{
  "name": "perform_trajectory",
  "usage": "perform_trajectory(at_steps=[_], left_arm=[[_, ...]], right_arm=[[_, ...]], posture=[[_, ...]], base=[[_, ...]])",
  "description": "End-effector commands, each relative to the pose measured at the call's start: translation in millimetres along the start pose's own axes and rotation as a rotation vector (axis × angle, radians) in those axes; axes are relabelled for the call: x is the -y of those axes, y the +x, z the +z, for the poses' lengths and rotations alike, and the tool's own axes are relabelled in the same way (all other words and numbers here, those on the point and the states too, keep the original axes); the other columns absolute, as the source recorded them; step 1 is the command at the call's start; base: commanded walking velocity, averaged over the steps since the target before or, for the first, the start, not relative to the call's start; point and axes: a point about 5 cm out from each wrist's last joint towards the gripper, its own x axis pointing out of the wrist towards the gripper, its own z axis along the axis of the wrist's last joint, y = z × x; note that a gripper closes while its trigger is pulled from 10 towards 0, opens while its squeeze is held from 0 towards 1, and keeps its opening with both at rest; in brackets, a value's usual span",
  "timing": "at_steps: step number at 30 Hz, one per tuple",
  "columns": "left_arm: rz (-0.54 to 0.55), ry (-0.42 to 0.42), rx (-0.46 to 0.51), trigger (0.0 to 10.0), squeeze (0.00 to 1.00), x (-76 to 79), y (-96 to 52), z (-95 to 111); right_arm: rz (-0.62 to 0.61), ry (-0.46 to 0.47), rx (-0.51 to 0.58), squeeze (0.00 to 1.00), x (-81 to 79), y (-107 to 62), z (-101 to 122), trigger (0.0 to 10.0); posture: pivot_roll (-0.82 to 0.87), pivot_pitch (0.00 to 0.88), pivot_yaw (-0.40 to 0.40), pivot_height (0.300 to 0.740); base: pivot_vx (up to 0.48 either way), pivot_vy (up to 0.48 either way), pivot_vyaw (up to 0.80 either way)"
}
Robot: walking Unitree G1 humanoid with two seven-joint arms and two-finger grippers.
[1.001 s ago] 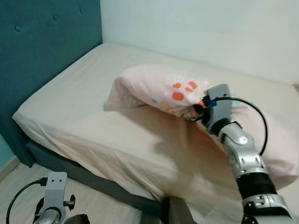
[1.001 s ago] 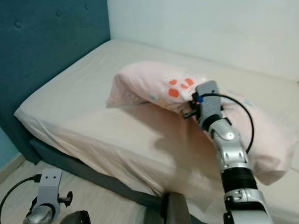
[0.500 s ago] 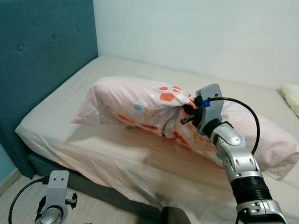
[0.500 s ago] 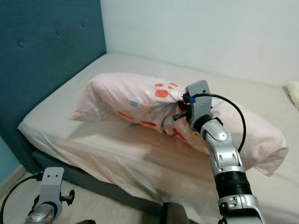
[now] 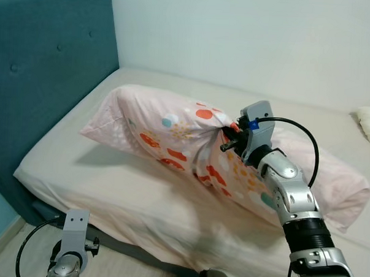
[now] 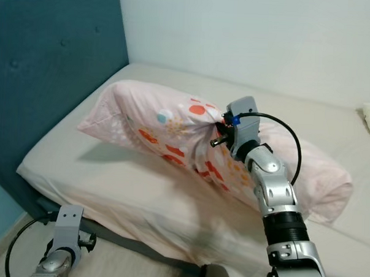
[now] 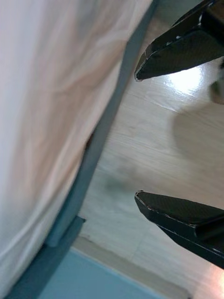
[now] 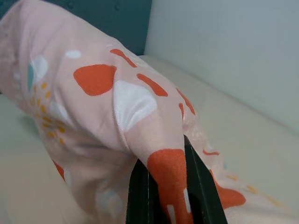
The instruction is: Clean up the room
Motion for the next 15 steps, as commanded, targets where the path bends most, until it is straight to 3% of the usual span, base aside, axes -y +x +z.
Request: perform_trajectory(at_steps=[1, 15], left_arm=[[-0.009, 0.021, -0.022, 10.0, 0.0, 3.1, -1.9, -6.0], [-0.018, 0.065, -0.046, 10.0, 0.0, 4.1, -4.3, -13.4]], right_arm=[[0.027, -0.013, 0.115, 0.0, -4.7, 3.4, 26.2, 0.0], [0.056, 0.0, 0.097, 0.0, -11.9, 3.7, 21.9, 0.0]], posture=[[0.0, 0.0, -0.074, 0.676], [0.0, 0.0, -0.073, 0.726]], base=[[0.0, 0.0, 0.0], [0.0, 0.0, 0.0]])
